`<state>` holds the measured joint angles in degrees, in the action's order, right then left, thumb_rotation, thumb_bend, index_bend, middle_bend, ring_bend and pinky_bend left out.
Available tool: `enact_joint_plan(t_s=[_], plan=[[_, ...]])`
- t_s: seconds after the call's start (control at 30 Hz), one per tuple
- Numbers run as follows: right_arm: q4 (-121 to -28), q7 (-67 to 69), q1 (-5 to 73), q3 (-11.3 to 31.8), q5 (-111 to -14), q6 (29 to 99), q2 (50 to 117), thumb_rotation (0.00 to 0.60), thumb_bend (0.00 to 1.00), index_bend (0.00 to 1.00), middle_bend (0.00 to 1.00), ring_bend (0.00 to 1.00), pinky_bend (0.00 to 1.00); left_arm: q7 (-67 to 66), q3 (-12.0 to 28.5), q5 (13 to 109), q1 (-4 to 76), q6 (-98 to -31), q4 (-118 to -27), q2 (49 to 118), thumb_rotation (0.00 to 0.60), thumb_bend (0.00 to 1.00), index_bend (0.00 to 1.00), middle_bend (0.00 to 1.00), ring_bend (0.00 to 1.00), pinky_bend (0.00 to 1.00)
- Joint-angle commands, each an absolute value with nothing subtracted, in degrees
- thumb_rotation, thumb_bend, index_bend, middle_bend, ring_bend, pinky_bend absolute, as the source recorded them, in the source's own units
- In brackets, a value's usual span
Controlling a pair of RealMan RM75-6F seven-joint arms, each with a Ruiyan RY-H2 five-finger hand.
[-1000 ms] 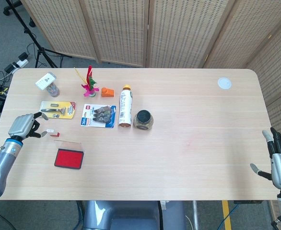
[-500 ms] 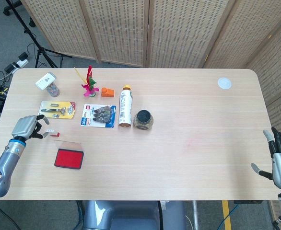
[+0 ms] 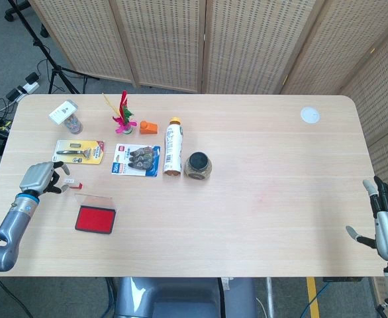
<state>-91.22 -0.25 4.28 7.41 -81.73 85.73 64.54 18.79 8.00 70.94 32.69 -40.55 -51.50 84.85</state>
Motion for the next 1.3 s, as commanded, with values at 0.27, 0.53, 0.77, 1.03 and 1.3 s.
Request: enact_joint_plan(t_s=[0.27, 0.53, 0.77, 1.03, 1.3], plan=[[-91.1, 0.0, 4.4, 7.4, -81.6, 85.4, 64.5, 0.6, 0.0, 0.0, 0.0, 0.0, 0.0, 18.7, 8.0, 70.8, 33.0, -40.1, -50.8, 85.7, 0.6, 0.28, 0.51, 1.0, 0.98, 0.96], [-91.2, 0.0, 4.4, 7.3, -81.6, 85.5, 64.5, 0.6, 0.0, 0.0, 0.0, 0.0, 0.0, 17.4, 8.2, 69.9, 33.2, -39.5, -50.5, 86.0, 0.6, 0.29, 0.54, 1.0, 0.98, 0.96], [-91.2, 0.2, 4.4, 7.3, -81.5, 85.3, 64.4, 0.6, 0.0, 0.0, 0.0, 0.0, 0.0, 16.9, 8.3, 69.7, 33.3, -39.3, -50.1, 86.5, 0.6, 0.34, 0.55, 1.0, 0.98, 0.96], [-91.1, 0.3, 4.5, 7.3, -81.5, 85.3, 64.4, 0.6, 0.0, 0.0, 0.0, 0.0, 0.0, 17.3, 8.4, 69.9, 33.5, -39.1, -49.2, 87.0, 0.6, 0.36, 0.58, 1.0, 0.98, 0.96], [-91.2, 0.7, 4.4, 7.2, -81.7, 85.4, 64.3, 0.6, 0.0, 0.0, 0.0, 0.0, 0.0, 19.6, 9.2, 71.6, 32.6, -43.0, -53.9, 83.0, 0.6, 0.36, 0.59, 1.0, 0.98, 0.96]])
